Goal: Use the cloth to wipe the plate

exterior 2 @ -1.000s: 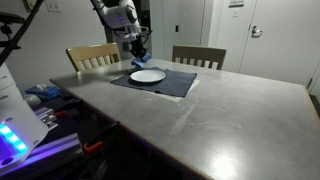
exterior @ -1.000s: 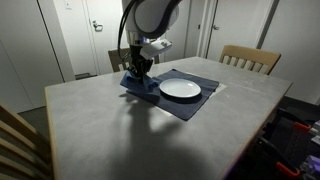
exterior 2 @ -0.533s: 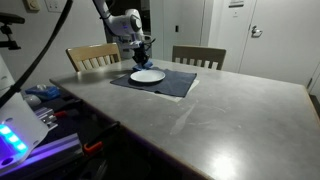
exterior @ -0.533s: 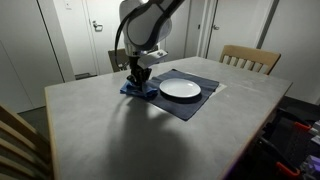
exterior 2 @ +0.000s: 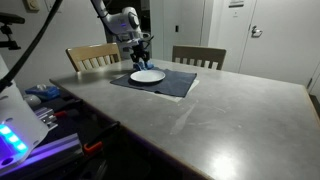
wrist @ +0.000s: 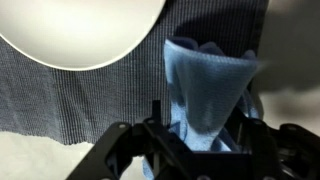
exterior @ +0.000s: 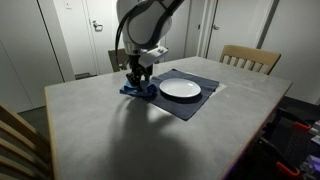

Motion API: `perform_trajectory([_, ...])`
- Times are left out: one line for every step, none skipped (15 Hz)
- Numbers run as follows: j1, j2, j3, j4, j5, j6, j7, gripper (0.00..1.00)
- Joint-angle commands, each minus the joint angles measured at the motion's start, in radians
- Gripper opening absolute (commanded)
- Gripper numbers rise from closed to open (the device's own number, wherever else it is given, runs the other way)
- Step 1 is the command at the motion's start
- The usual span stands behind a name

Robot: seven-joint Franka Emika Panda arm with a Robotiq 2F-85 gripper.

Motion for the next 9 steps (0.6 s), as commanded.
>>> perform_trajectory([0.02,-0.101,-0.017,-0.135,-0.039,0.033,0.019,0.94])
perform_trajectory([0.017,-0.113,-0.012,-0.153,-0.043,0.04,0.015,0.98])
perform_trajectory([0.014,-0.127,-0.008,-0.17,-0.045,0.043,0.011,1.0])
perform_trajectory([0.013,-0.144,-0.006,-0.189,-0.05,0.046,0.005,1.0])
perform_trajectory([0.014,-0.155,-0.006,-0.206,-0.057,0.054,0.006,1.0])
perform_trajectory([0.014,-0.17,-0.006,-0.221,-0.066,0.057,0.004,1.0])
perform_trajectory([0.013,-0.178,-0.006,-0.233,-0.073,0.064,0.003,1.0])
perform_trajectory([0.011,-0.186,-0.005,-0.245,-0.081,0.072,-0.004,1.0])
perform_trajectory([0.008,-0.192,-0.003,-0.255,-0.088,0.079,-0.011,1.0])
